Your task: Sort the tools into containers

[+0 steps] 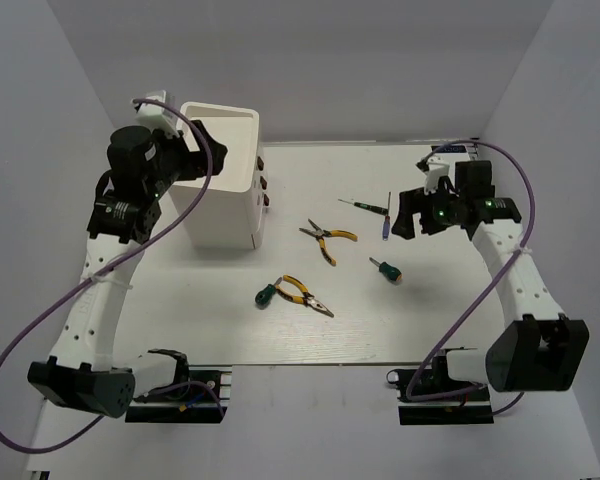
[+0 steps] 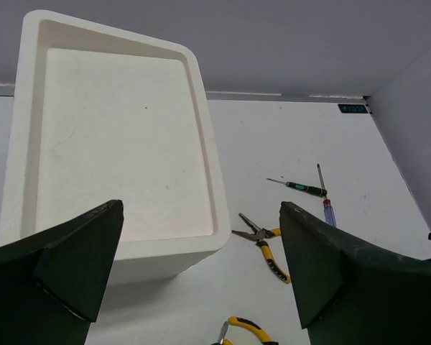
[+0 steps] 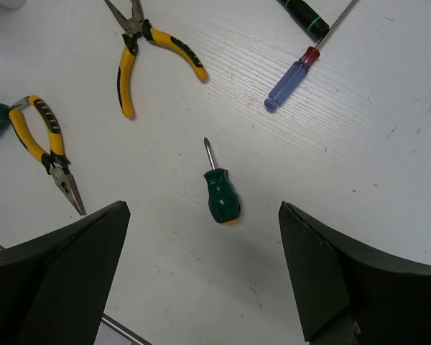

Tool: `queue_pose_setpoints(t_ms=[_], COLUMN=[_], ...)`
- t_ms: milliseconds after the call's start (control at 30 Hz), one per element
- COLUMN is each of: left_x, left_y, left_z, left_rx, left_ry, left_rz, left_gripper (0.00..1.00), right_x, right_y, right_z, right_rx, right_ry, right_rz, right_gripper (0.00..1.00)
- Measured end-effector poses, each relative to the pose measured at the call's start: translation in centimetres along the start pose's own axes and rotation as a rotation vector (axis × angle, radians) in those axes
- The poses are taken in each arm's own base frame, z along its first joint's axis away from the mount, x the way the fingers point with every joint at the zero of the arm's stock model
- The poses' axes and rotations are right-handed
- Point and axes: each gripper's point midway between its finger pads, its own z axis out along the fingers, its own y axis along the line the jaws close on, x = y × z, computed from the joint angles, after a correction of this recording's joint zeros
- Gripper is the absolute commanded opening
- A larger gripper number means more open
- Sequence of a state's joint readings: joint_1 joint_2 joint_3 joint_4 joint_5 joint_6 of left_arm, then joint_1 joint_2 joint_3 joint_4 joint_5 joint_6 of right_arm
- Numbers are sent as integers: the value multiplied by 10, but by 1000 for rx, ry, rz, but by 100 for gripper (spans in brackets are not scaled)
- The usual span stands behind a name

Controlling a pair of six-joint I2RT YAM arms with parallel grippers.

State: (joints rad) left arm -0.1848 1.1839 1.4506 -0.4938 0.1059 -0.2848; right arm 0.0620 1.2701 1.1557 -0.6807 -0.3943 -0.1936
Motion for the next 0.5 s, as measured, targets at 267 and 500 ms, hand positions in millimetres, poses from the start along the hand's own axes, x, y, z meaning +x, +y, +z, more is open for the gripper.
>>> queue_pose_setpoints(t_ms=[267,500], left_x=[36,29], left_y=[13,19], left_z=[40,54], left_rx=[-21,-56], left_ry=[129,150], left_rz=[4,21], left_gripper=[39,0], right_x=[-34,-66], right_y=[8,29], right_z=[10,24], right_rx=[-143,-351], right_ry=[-14,-120], right_rz=[-126,-296], right_gripper=[23,20])
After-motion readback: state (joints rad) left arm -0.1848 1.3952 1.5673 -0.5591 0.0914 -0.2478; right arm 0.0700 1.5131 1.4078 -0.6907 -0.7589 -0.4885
